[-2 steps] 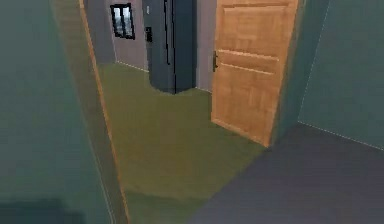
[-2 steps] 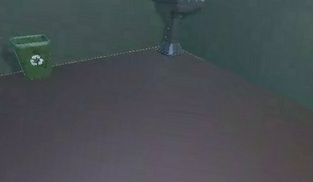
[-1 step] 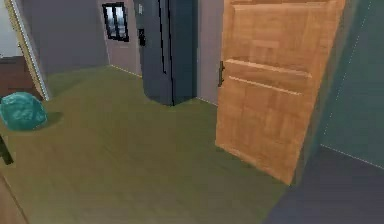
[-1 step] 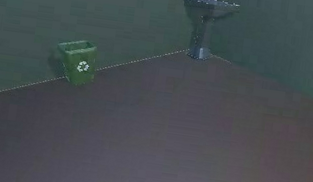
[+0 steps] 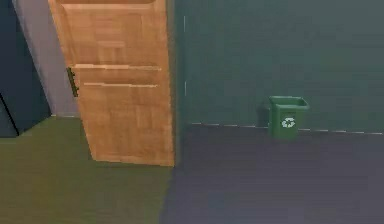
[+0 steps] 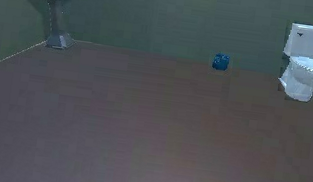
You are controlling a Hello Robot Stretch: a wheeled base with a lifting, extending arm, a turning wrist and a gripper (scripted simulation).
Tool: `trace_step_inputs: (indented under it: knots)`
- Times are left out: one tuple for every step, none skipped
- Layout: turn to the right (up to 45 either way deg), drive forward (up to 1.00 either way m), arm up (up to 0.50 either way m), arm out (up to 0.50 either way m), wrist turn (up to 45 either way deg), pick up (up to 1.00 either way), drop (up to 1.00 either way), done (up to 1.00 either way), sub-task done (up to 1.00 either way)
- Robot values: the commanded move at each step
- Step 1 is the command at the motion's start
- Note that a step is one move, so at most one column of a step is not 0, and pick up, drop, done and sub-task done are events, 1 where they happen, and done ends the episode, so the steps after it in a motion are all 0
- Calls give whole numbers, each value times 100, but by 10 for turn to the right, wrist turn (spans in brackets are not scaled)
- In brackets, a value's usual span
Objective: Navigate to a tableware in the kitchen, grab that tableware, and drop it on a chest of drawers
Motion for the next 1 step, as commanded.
trace_step_inputs:
  knots:
    - [0, 45, 0, 0, 0, 0, 0, 0, 0]
